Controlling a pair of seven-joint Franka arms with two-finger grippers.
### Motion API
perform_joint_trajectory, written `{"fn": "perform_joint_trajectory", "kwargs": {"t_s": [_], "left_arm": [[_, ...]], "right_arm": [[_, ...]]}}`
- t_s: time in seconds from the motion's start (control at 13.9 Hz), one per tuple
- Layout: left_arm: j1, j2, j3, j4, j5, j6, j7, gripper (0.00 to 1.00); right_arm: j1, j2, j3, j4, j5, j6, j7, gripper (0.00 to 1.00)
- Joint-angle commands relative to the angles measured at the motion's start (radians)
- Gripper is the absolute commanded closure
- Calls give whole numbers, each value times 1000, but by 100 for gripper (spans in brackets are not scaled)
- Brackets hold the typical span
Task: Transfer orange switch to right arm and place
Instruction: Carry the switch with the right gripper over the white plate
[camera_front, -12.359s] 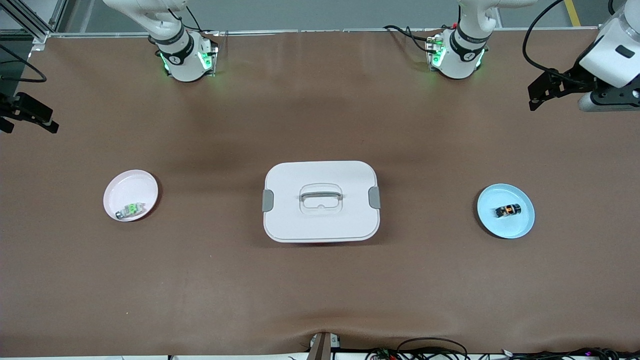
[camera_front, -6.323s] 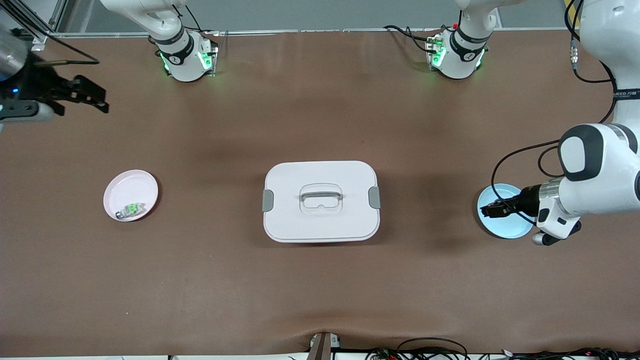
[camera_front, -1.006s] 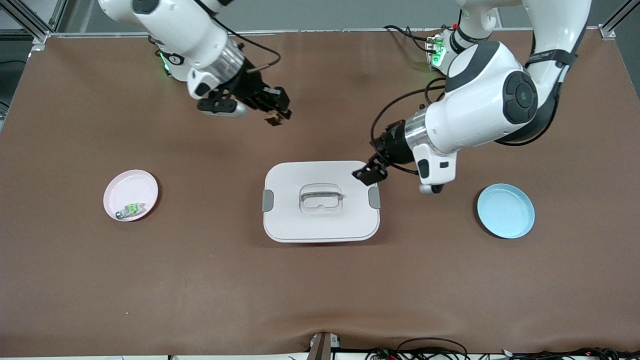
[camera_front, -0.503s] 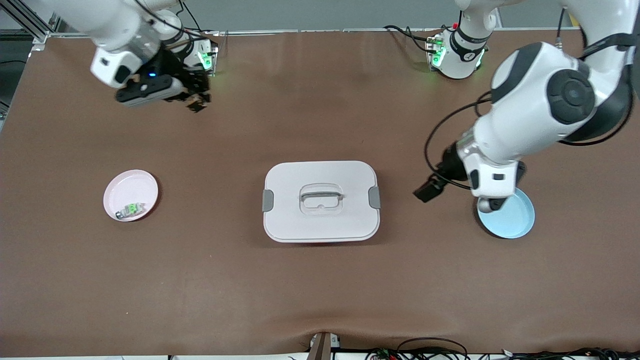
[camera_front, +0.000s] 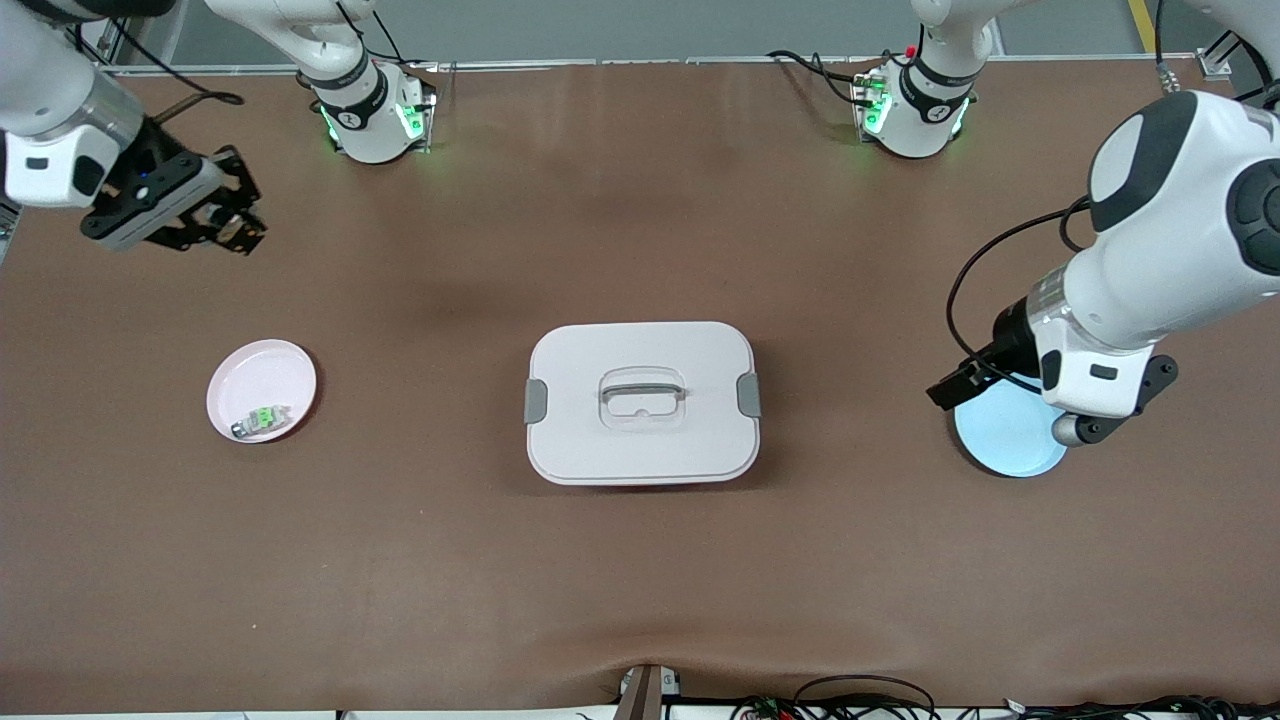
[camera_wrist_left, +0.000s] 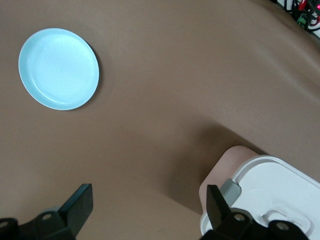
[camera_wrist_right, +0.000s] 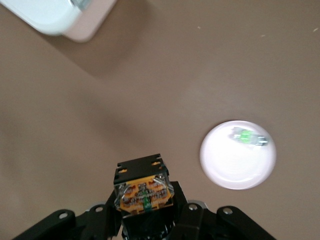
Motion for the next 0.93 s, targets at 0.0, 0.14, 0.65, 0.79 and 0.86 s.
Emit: {"fn": "perform_joint_trajectory", "kwargs": {"t_s": [0.0, 0.14, 0.65, 0.79, 0.86], "left_arm": [[8, -119, 41, -28, 16, -27, 127, 0], [-35, -171, 130, -57, 3, -57, 261, 0], [-348, -291, 550, -88, -75, -185, 601, 0], [-380, -313, 605, -102, -93, -185, 683, 0], [-382, -330, 607, -118, -96, -185, 691, 0]], "right_arm": [[-31, 0, 21, -72, -110, 129, -169, 100], [-68, 17, 21, -115, -112, 184, -206, 100], [-241, 222, 22, -118, -114, 378, -580, 100], [-266, 282, 22, -118, -111, 424, -645, 100], [-273, 309, 22, -118, -111, 450, -660, 100]]}}
